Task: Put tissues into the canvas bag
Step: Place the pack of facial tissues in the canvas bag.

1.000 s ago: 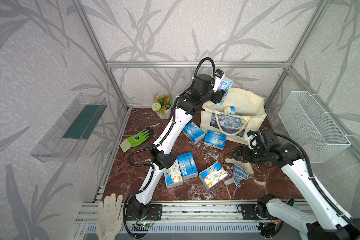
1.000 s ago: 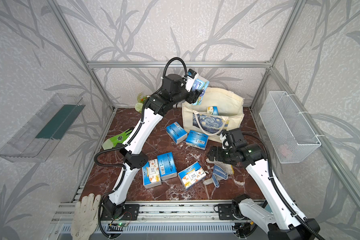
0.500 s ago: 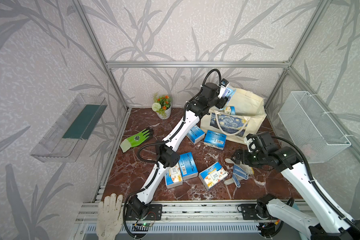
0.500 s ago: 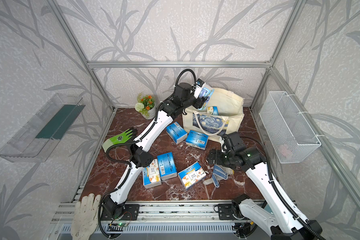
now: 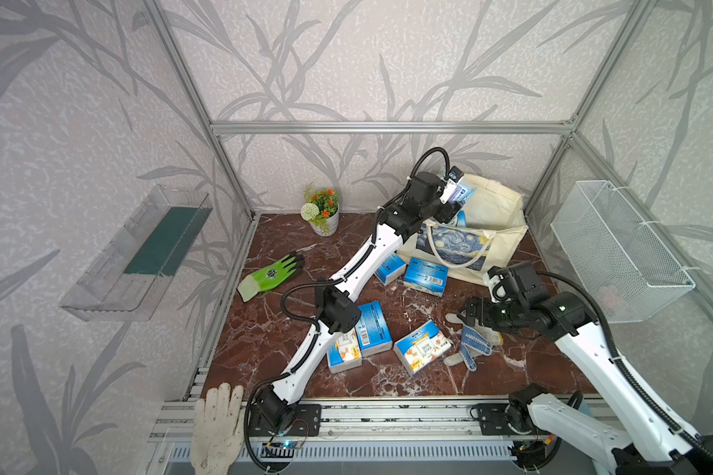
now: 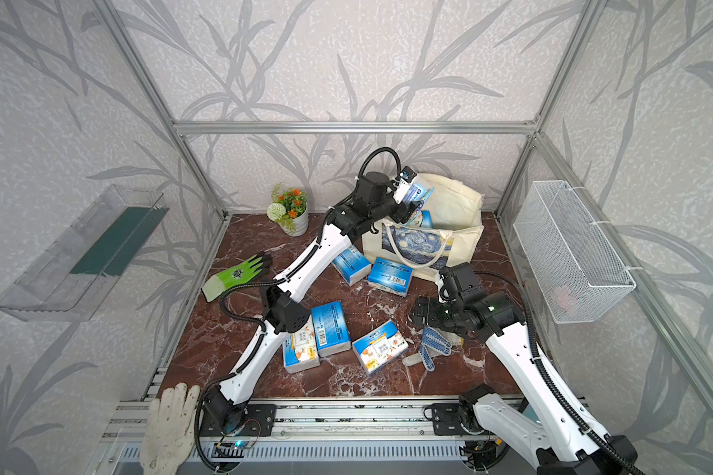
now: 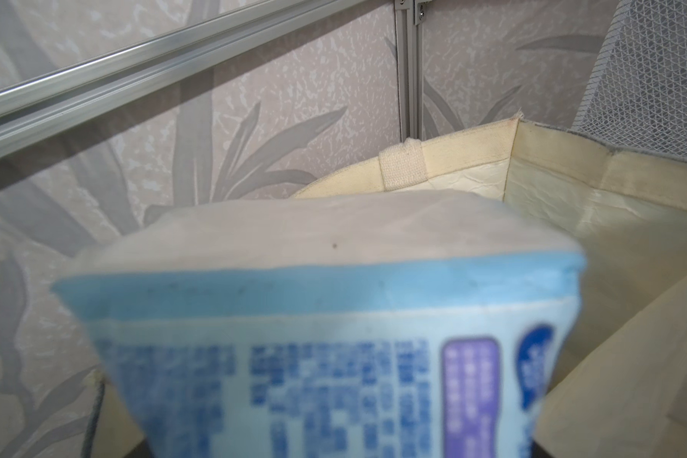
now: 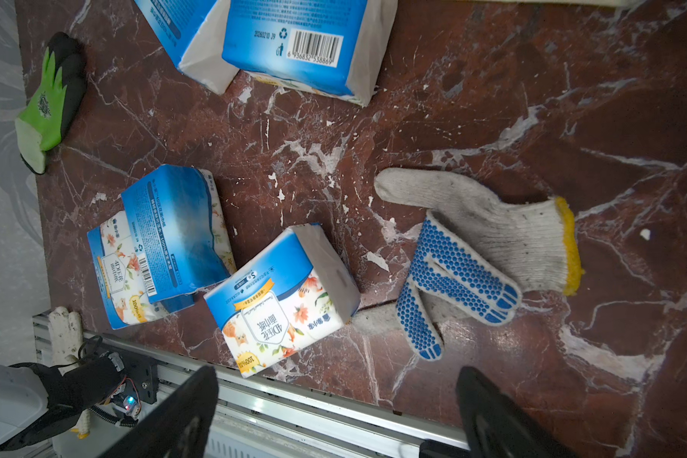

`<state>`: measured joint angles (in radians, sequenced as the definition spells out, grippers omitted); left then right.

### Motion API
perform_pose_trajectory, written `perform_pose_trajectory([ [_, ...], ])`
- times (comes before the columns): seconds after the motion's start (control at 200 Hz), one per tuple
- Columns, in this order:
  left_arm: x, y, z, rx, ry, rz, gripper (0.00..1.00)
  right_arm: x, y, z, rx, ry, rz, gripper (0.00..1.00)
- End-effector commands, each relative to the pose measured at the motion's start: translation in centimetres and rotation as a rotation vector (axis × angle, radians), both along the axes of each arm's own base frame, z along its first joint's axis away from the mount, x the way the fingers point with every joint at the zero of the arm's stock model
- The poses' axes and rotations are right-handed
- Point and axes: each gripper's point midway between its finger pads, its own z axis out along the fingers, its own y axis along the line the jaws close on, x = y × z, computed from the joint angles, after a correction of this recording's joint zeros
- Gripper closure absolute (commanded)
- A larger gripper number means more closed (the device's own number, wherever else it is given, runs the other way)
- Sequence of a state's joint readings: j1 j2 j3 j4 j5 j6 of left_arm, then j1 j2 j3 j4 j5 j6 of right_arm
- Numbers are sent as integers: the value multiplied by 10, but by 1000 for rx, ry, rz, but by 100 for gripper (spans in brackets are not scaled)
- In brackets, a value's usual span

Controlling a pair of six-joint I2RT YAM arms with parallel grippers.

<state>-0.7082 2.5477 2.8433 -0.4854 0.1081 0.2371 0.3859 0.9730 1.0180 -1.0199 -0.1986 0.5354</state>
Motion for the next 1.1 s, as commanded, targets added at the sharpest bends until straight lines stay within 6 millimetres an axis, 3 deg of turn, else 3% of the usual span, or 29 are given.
perform_pose_trajectory([
  [0.0, 3, -4, -10, 29, -17, -4, 17, 3, 2, -2, 0, -4, 1, 6],
  [0.31, 6, -1, -29, 80, 4, 11, 8, 6, 6, -6, 9, 10, 10, 6],
  [1.095, 2, -1, -52, 123, 67, -2, 1, 10, 7, -8, 10, 0, 10, 6],
])
